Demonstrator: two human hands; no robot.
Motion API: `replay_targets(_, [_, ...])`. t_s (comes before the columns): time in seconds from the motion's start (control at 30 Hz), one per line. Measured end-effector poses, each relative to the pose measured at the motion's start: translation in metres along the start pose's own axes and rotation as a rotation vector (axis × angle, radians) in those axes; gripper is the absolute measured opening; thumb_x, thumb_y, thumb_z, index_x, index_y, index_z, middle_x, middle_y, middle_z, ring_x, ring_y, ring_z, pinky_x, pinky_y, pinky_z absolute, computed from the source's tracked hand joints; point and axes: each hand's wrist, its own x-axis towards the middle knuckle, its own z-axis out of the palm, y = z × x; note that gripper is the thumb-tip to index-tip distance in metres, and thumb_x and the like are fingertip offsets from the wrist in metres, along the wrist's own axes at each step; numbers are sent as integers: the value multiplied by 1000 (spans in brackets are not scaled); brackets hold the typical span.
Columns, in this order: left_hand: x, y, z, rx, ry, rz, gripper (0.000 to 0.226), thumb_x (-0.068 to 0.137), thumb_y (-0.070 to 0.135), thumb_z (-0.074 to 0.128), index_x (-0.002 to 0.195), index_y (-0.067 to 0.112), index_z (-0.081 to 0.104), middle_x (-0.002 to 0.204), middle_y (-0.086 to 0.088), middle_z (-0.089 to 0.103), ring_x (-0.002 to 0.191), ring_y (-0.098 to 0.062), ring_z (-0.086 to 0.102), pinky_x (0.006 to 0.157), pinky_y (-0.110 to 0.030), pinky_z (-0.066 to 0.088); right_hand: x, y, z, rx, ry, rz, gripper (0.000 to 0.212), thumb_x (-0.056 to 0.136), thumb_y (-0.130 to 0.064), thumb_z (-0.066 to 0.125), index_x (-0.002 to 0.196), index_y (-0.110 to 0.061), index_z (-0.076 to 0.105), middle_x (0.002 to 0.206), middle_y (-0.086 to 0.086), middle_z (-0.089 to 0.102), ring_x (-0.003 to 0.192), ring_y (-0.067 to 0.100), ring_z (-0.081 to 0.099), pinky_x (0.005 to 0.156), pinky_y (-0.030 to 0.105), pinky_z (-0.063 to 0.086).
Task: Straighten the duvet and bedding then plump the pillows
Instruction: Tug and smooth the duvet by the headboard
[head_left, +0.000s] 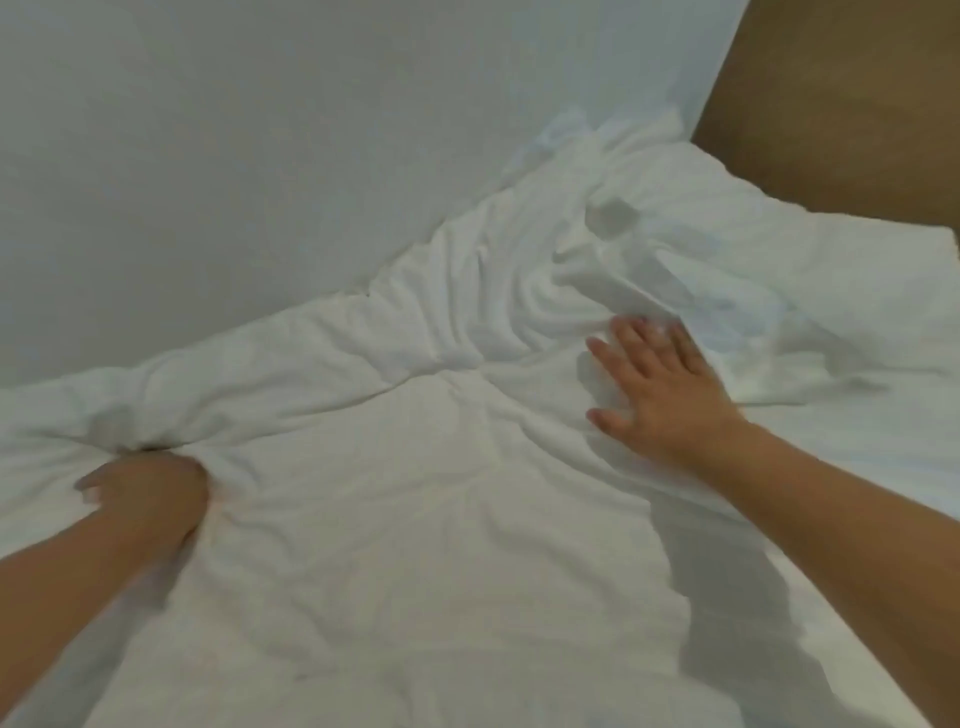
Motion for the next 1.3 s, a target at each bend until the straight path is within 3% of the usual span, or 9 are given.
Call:
replay_targets(0.1, [-68, 97, -150, -213, 148, 333, 47, 81, 35, 61, 125, 19, 57, 118, -4, 59, 113, -26, 58, 88, -36, 49, -27, 56, -13, -110, 75, 246, 87, 81, -78, 15, 154, -36, -3, 163, 1, -15, 149, 27, -16, 107, 65, -19])
replay_targets(0.23, [-98, 237, -251, -529, 161, 743, 89, 86, 41, 53, 151, 45, -7, 162, 4, -10, 149, -28, -6, 117, -55, 18, -15, 101, -12, 110, -54, 450, 107, 68, -94, 18, 143, -38, -34, 162, 3, -18, 149, 32, -8, 112, 64, -6])
replay_targets(0.4, [-58, 334, -197, -429, -82, 615, 86, 86, 38, 46, 143, 56, -15, 159, 8, -23, 147, -34, -14, 114, -65, 7, -15, 111, 77, 107, 94, 356, 114, 69, -95, 18, 155, -21, 22, 161, 13, 16, 146, 37, 17, 114, 64, 6])
replay_targets(0.63, [-27, 359, -225, -1, -66, 639, 67, 82, 33, 58, 145, 21, 38, 148, 1, 42, 135, -22, 39, 108, -38, 37, 33, 99, 166, 173, 538, 348, 88, 82, -76, 40, 144, -13, 40, 149, 26, 36, 137, 44, 30, 114, 62, 3])
replay_targets(0.77, [-51, 339, -262, -402, 657, 672, 17, 85, 30, 57, 91, 18, 66, 93, -3, 68, 86, -24, 63, 61, -30, 45, 40, 101, 175, 233, 619, 367, 78, 90, -70, 28, 141, -12, 40, 146, 28, 39, 136, 45, 33, 113, 61, 9])
replay_targets(0.87, [-38, 324, -313, -369, 1249, 673, 48, 77, 18, 55, 125, 15, 56, 132, -16, 51, 122, -37, 45, 90, -49, 46, 43, 103, 177, 244, 680, 359, 74, 92, -67, 28, 139, -12, 41, 143, 28, 42, 134, 44, 34, 114, 58, 9])
replay_targets(0.97, [-19, 328, -354, -59, 852, 662, 64, 87, 33, 50, 145, 33, 25, 160, -6, 10, 147, -35, 2, 108, -72, 10, 44, 104, 174, 274, 705, 356, 72, 92, -67, 29, 138, -13, 42, 143, 28, 42, 134, 44, 35, 113, 59, 11])
replay_targets(1.1, [-14, 362, -327, 67, 702, 696, 56, 91, 36, 54, 137, 15, 29, 150, -12, 22, 134, -43, 31, 92, -59, 45, 52, 108, 173, 267, 741, 339, 66, 92, -66, 35, 130, -12, 44, 142, 29, 43, 134, 45, 36, 113, 61, 11])
replay_targets(1.3, [-22, 368, -231, -88, 519, 569, 74, 87, 45, 58, 151, 27, 24, 158, -5, 2, 142, -38, 13, 112, -64, 15, 41, 84, 187, 157, 863, 300, 50, 93, -57, 45, 103, -8, 44, 135, 34, 49, 128, 48, 44, 111, 64, 18])
